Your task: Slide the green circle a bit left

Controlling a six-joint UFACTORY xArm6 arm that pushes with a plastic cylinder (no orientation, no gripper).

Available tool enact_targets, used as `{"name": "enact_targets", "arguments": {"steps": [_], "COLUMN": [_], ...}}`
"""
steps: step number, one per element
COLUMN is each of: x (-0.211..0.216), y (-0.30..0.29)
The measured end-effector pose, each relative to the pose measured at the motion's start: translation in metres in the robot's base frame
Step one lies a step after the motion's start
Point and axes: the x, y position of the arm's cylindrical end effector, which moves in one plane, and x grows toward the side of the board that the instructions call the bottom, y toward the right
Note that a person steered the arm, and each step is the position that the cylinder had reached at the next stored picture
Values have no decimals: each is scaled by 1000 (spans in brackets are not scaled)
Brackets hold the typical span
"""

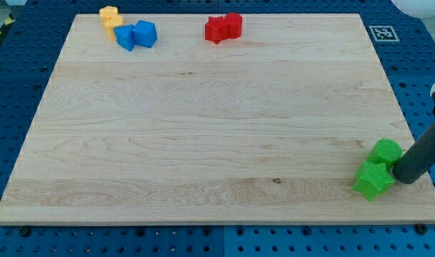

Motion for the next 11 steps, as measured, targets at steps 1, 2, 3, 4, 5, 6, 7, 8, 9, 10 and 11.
{"name": "enact_targets", "arguments": {"steps": [1, 2, 3, 4, 5, 6, 7, 8, 9, 10, 11], "x": [-9, -35, -37, -38, -82, -86, -73, -70, -67, -67, -67], "y": [-30, -31, 4, 8, -3, -6, -6, -6, -35, -37, -37]}}
